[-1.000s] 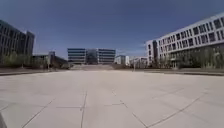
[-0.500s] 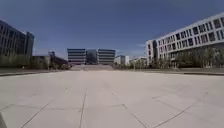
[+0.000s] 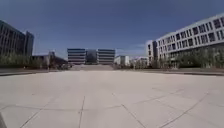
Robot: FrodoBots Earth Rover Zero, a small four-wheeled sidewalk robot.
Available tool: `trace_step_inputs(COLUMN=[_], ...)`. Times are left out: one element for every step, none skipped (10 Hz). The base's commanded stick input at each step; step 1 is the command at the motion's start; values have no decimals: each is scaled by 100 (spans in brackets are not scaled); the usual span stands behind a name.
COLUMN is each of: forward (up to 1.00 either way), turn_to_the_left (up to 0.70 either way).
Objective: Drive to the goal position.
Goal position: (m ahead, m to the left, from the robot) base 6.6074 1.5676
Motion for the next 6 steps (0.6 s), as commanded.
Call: trace_step_inputs(forward=[9, 9, 9, 9, 9, 9], turn_to_the_left=[-5, -5, -5, -5, -5, -5])
